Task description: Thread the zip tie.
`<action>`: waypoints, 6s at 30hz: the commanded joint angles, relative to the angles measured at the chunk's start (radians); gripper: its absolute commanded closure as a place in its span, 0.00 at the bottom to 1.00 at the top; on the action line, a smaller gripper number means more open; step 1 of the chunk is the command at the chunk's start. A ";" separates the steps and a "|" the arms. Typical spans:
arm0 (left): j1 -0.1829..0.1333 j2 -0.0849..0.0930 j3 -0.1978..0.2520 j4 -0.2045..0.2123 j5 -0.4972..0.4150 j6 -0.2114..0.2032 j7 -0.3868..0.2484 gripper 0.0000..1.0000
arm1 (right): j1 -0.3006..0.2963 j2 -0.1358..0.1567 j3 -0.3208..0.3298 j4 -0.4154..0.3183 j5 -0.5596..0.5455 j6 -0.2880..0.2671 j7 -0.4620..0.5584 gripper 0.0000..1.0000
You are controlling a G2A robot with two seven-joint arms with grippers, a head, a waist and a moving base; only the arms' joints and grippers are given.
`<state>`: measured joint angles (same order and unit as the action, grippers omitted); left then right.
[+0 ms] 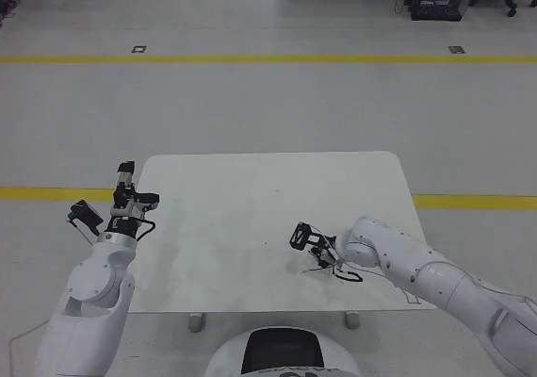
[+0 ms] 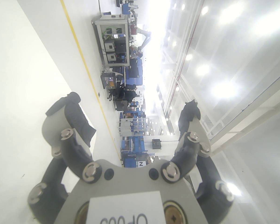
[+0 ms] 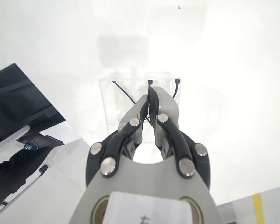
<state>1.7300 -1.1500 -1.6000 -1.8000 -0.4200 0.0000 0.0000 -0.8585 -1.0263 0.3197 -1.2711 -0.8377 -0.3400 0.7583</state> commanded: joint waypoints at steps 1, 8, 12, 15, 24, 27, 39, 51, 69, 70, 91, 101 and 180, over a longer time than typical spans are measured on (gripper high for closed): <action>0.000 0.000 0.000 0.000 0.000 0.000 0.000 0.00 | -0.016 0.028 0.022 -0.037 0.002 0.000 -0.015 1.00; 0.000 0.000 0.000 0.000 0.000 0.000 0.000 0.00 | -0.074 0.121 0.089 -0.150 0.028 0.000 -0.095 1.00; 0.000 0.000 0.000 0.000 0.000 0.000 0.000 0.00 | -0.111 0.175 0.122 -0.204 0.072 0.000 -0.190 1.00; 0.000 0.000 0.000 0.000 0.000 0.000 0.000 0.00 | -0.137 0.220 0.136 -0.236 0.131 0.000 -0.287 1.00; 0.000 0.000 0.000 0.000 0.000 0.000 0.000 0.00 | -0.135 0.321 0.085 -0.291 0.251 0.000 -0.417 1.00; 0.000 0.000 0.000 0.000 0.000 0.000 0.000 0.00 | -0.135 0.321 0.085 -0.291 0.251 0.000 -0.417 1.00; 0.000 0.000 0.000 0.000 0.000 0.000 0.000 0.00 | -0.143 0.320 0.089 -0.292 0.266 0.000 -0.440 1.00; 0.000 0.000 0.000 0.000 0.000 0.000 0.000 0.00 | -0.209 0.392 0.037 -0.269 0.393 0.000 -0.752 1.00; 0.000 0.000 0.000 0.000 0.000 0.000 0.000 0.00 | -0.174 0.426 -0.044 -0.304 0.465 0.000 -0.869 1.00; 0.000 0.000 0.000 0.000 0.000 0.000 0.000 0.00 | -0.174 0.426 -0.044 -0.304 0.465 0.000 -0.869 1.00; 0.027 -0.009 0.177 -0.094 0.262 -0.009 -0.067 0.00 | -0.206 0.433 -0.067 -0.343 0.622 0.000 -1.029 1.00; 0.015 -0.009 0.211 -0.082 0.308 -0.015 -0.112 0.00 | -0.221 0.427 -0.051 -0.331 0.659 0.000 -1.031 1.00; -0.161 -0.036 0.618 0.086 0.679 -0.209 -0.118 0.00 | -0.474 0.394 0.292 -0.458 0.944 0.000 -0.870 1.00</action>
<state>1.5699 -1.1882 -0.9770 -1.7143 0.2479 -0.1946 -0.1192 -1.3260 -0.6320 0.5975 -1.7301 0.0935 -0.3400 -0.1250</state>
